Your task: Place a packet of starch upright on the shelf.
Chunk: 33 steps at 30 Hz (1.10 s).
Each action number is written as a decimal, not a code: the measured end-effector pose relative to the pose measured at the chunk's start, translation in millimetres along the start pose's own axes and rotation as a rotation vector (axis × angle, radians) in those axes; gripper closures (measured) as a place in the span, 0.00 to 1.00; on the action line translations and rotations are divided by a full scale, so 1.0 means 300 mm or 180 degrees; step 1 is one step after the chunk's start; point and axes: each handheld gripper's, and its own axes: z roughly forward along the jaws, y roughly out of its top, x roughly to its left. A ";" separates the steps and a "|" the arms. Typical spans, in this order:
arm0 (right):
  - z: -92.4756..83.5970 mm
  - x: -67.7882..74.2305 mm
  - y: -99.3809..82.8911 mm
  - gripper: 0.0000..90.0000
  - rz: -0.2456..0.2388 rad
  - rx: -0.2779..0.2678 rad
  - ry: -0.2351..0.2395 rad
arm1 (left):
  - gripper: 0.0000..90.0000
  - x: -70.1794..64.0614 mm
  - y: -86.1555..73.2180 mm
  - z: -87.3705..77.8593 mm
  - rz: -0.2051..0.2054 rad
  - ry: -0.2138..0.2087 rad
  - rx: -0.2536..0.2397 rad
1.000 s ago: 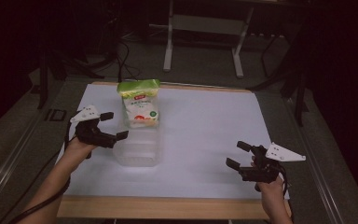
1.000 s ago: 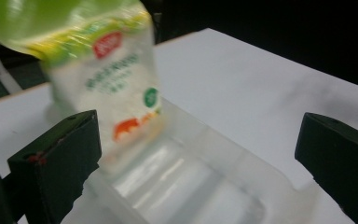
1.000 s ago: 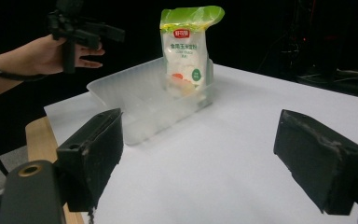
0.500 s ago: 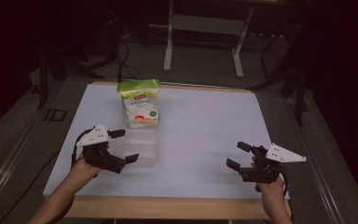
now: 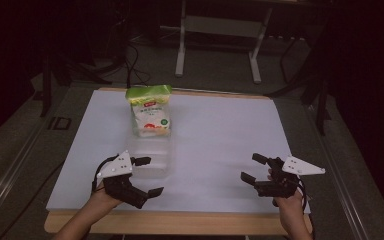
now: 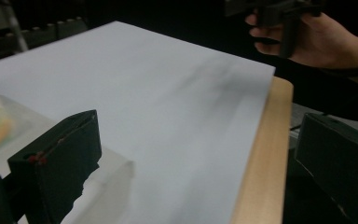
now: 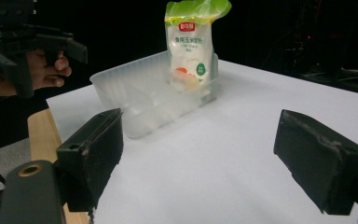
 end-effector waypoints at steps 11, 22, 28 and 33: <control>0.017 0.003 -0.015 0.17 -0.0001 0.0072 0.0027 | 0.01 -0.065 -0.049 0.064 0.0093 -0.0035 0.0133; 0.032 0.007 -0.031 0.17 -0.0017 0.0134 0.0051 | 0.01 -0.083 -0.096 0.107 0.0164 0.0038 0.0179; 0.040 0.008 -0.039 0.17 -0.0022 0.0174 0.0079 | 0.01 -0.088 -0.112 0.122 0.0228 0.0076 0.0242; 0.041 0.007 -0.041 0.17 -0.0028 0.0182 0.0081 | 0.01 -0.090 -0.122 0.130 0.0256 0.0078 0.0266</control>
